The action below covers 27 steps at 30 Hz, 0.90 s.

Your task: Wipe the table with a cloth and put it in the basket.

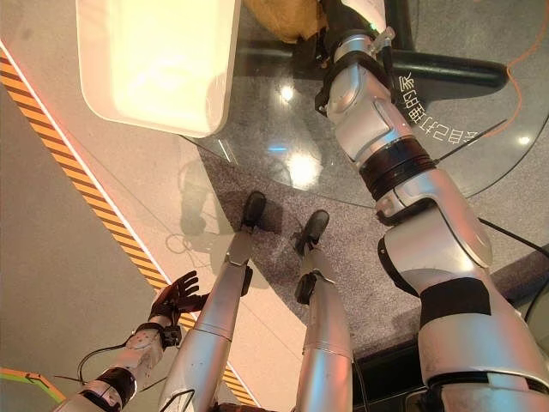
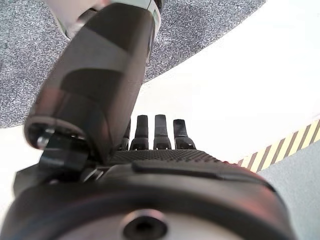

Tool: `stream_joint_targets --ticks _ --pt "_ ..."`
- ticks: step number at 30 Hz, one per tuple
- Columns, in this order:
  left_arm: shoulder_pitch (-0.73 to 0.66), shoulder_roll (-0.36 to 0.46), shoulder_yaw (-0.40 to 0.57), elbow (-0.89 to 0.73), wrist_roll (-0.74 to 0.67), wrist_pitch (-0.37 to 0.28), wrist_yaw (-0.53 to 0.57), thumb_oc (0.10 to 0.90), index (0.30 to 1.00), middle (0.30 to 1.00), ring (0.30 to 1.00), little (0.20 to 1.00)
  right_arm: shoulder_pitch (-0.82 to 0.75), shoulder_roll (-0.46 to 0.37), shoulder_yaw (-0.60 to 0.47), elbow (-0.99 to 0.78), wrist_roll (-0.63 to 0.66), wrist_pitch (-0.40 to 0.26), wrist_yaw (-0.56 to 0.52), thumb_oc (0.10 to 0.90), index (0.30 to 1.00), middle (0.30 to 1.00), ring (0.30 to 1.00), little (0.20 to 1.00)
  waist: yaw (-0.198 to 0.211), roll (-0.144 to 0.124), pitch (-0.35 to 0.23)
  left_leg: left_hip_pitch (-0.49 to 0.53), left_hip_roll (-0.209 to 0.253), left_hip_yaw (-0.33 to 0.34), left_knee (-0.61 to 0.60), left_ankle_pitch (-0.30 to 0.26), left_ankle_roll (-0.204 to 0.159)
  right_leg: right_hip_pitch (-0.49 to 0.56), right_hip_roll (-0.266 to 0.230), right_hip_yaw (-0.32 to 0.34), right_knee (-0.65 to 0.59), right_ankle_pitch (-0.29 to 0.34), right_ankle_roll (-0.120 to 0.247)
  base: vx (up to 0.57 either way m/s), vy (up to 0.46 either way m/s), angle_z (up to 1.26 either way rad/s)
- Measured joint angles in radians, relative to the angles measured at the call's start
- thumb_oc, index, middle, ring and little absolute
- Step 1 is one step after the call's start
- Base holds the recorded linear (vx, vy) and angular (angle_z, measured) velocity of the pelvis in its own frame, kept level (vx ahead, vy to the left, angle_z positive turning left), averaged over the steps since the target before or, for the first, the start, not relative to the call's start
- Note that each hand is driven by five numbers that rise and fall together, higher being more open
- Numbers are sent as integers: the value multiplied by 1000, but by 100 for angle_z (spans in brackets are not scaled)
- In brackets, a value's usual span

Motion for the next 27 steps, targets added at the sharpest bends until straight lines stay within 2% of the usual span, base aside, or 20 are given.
stream_joint_targets --ticks 6,11,17,20,27 --pt "0 10 0 0 1 -8 1 800 900 900 900 900 0 -10 2 18 -6 -24 5 100 300 300 300 200 0 -4 -2 0 0 0 0 0 0 0 0 0 0 0 0 -23 -59 0" --pt "0 32 -1 -1 2 -4 3 800 900 900 900 900 13 -33 5 -15 -45 -31 102 100 300 300 300 200 -10 -20 -11 2 -1 1 2 1 -1 0 -1 1 -1 0 0 -21 -46 0" --pt "0 43 1 -1 2 -1 4 800 900 900 900 900 76 -58 7 -124 -100 -33 203 100 300 300 300 200 -29 -20 -11 15 0 24 -2 2 0 1 -2 24 0 3 5 -19 -43 -6" --pt "0 53 4 -1 2 -1 4 800 900 900 900 900 115 -62 18 -191 -139 -32 261 100 300 300 300 200 -51 -21 -11 17 1 27 -1 1 -1 2 -1 27 1 3 6 -13 -50 -3" --pt "-2 55 9 -1 4 0 4 800 900 900 900 900 188 -90 19 -296 -176 -33 351 100 300 300 300 200 -62 -23 -13 22 5 48 0 -2 4 -1 2 48 1 4 8 -15 -58 -6"
